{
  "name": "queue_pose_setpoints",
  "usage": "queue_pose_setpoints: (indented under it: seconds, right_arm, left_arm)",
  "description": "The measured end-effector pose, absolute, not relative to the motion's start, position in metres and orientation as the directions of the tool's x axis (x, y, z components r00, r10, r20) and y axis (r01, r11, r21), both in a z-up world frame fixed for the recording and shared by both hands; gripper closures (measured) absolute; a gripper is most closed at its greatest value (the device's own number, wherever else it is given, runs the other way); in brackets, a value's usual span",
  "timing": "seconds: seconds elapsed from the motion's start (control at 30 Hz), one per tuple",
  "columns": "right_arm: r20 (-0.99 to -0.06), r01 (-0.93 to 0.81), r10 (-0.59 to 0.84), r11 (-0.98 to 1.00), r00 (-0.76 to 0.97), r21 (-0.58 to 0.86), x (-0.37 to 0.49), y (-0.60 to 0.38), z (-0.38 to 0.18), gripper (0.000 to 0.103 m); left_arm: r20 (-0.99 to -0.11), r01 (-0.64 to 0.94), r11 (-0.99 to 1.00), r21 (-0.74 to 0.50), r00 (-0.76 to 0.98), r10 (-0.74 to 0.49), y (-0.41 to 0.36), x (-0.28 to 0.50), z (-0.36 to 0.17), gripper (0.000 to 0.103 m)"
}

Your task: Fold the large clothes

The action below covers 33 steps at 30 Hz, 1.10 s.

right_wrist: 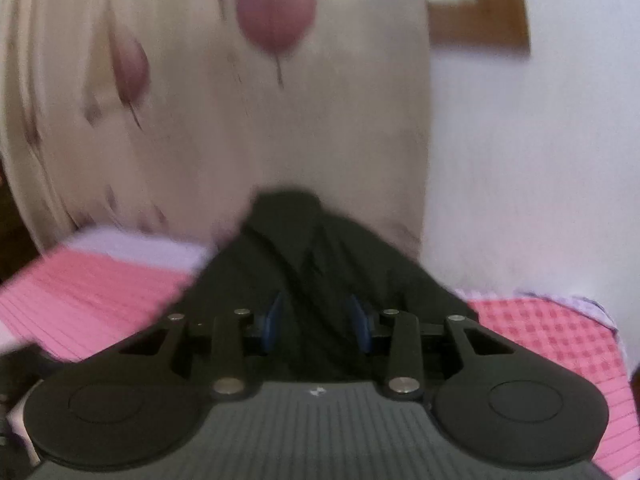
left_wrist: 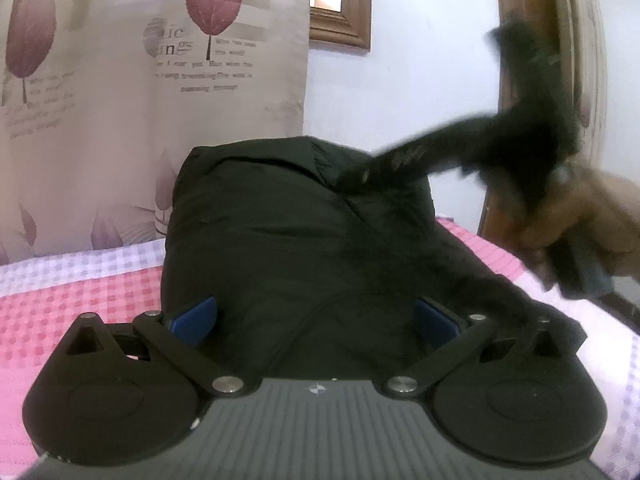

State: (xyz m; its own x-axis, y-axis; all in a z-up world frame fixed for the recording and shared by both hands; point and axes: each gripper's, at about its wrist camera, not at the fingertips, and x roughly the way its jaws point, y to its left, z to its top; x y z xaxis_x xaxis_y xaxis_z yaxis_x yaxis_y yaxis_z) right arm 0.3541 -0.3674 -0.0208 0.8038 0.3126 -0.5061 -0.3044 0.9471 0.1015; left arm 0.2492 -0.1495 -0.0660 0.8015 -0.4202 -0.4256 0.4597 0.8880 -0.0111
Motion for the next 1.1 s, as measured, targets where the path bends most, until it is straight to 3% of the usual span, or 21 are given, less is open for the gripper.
queue_pose_setpoints:
  seconds: [0.1, 0.43, 0.8, 1.1]
  right_arm:
    - [-0.569, -0.267, 0.248, 0.962, 0.784, 0.052, 0.369, -0.365, -0.043, 0.070]
    - [-0.629, -0.195, 0.238, 0.971, 0.740, 0.139, 0.387, -0.387, -0.082, 0.070]
    - [-0.616, -0.191, 0.300, 0.952, 0.728, 0.239, 0.395, -0.404, -0.103, 0.071]
    - [-0.584, -0.205, 0.360, 0.927, 0.728, 0.315, 0.393, -0.415, -0.112, 0.071]
  left_arm:
    - [-0.425, 0.465, 0.885, 0.003, 0.802, -0.420, -0.153, 0.251, -0.069, 0.000]
    - [-0.408, 0.484, 0.873, 0.055, 0.809, -0.423, -0.162, 0.250, -0.071, 0.000]
    - [-0.373, 0.530, 0.847, -0.038, 0.779, -0.504, -0.169, 0.250, -0.061, 0.000]
    - [-0.390, 0.660, 0.728, -0.186, 0.630, -0.671, -0.193, 0.269, -0.083, 0.000]
